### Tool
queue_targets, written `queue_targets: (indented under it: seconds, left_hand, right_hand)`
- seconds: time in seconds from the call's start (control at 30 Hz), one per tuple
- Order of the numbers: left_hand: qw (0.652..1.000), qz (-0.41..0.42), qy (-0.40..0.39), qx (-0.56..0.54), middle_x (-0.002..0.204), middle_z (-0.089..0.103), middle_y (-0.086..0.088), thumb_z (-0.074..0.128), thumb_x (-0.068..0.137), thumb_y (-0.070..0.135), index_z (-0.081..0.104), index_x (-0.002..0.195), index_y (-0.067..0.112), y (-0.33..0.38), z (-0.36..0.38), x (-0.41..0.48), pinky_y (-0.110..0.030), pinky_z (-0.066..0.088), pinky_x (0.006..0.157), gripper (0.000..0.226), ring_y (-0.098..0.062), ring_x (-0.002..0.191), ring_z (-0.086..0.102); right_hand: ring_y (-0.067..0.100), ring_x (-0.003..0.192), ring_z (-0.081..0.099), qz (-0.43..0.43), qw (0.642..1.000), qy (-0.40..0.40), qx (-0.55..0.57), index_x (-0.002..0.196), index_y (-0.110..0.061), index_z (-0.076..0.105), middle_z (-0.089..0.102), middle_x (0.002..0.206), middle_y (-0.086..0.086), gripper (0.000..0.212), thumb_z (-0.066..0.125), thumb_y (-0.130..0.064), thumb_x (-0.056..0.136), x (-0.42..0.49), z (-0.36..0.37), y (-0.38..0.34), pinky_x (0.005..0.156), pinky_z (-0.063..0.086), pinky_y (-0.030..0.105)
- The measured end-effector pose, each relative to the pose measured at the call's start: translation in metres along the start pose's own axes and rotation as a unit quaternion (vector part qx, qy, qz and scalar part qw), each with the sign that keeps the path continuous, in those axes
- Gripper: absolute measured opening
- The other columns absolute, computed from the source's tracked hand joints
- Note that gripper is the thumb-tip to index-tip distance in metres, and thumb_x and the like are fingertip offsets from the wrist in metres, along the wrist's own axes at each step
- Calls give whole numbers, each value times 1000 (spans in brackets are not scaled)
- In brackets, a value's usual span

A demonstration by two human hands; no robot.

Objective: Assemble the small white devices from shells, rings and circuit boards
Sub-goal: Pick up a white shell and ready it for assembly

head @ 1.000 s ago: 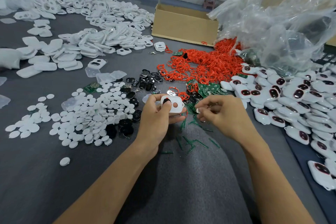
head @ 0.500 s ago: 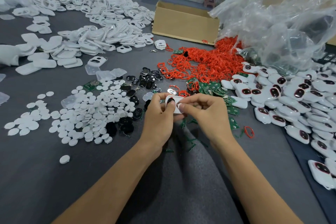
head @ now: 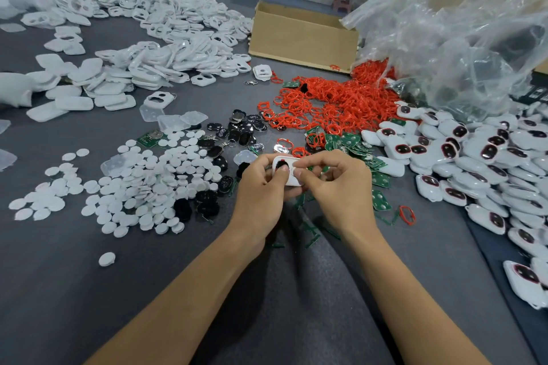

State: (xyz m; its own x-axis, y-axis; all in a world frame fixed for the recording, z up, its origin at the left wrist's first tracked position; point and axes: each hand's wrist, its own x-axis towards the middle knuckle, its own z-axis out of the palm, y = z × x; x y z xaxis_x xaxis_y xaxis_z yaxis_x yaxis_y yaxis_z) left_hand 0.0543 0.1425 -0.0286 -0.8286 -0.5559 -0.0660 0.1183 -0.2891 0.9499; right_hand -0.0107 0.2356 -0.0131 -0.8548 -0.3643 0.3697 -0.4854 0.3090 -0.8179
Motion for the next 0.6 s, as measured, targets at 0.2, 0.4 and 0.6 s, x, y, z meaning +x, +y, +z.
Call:
queue_targets:
  seconds: [0.2, 0.4, 0.6]
  left_hand:
    - [1000, -19, 1, -4, 92, 71, -9, 45, 100, 1, 65, 97, 10, 2, -2, 1, -22, 56, 70, 22, -12, 80, 68]
    - [999, -24, -2, -27, 87, 72, -8, 56, 94, -3, 66, 98, 6, 4, -3, 0, -22, 58, 71, 15, -10, 76, 69]
    - [995, -31, 26, -90, 95, 70, -20, 56, 91, -9, 63, 103, -5, 7, -4, 2, -24, 60, 73, 15, -22, 84, 71]
  right_hand:
    - [11, 63, 53, -105, 986, 4, -130, 82, -19, 78, 62, 73, 1, 12, 75, -10, 76, -4, 2, 2, 59, 42, 26]
    - [20, 65, 55, -120, 979, -13, -166, 86, -20, 77, 63, 78, 2, 12, 72, -12, 78, -5, 2, -2, 58, 48, 39]
    - [22, 64, 51, -66, 992, -104, 3, 97, -15, 76, 62, 76, 5, 34, 61, 10, 79, 1, -11, -3, 61, 38, 27]
